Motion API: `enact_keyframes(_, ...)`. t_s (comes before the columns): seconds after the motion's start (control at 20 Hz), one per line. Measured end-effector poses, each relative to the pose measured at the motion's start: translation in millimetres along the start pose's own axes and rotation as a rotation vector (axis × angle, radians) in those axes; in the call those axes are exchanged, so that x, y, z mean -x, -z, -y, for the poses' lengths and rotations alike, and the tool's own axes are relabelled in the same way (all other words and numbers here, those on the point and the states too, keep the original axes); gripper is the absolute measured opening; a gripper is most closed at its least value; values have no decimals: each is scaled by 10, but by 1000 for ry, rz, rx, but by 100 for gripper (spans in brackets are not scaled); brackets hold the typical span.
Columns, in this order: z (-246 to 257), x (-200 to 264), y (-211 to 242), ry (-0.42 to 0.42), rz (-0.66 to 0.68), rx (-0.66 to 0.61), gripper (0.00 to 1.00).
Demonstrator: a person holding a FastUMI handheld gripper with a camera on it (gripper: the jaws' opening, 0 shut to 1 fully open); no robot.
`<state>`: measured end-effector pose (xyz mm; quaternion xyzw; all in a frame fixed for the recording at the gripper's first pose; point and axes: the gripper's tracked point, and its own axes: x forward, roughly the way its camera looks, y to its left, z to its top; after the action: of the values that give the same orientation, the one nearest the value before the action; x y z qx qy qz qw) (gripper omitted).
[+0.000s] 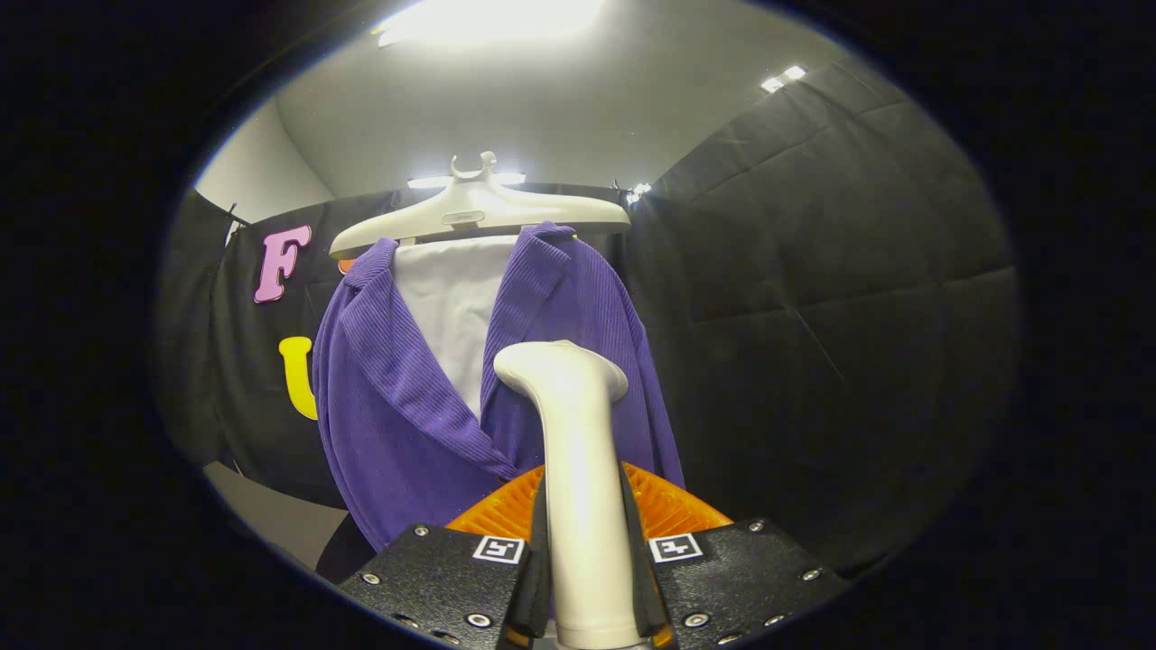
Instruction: Iron the clothes twice with a garment steamer, once on the left side and once on the right side.
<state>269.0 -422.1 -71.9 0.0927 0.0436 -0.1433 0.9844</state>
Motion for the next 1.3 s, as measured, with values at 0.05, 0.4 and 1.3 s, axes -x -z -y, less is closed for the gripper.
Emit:
enact_keyframes(0.05, 23, 19, 49, 2, -8, 5, 36)
enact_keyframes(0.4, 169, 159, 585, 10, -122, 50, 36)
enact_keyframes(1.3, 515, 491, 1673, -17, -352, 40, 36)
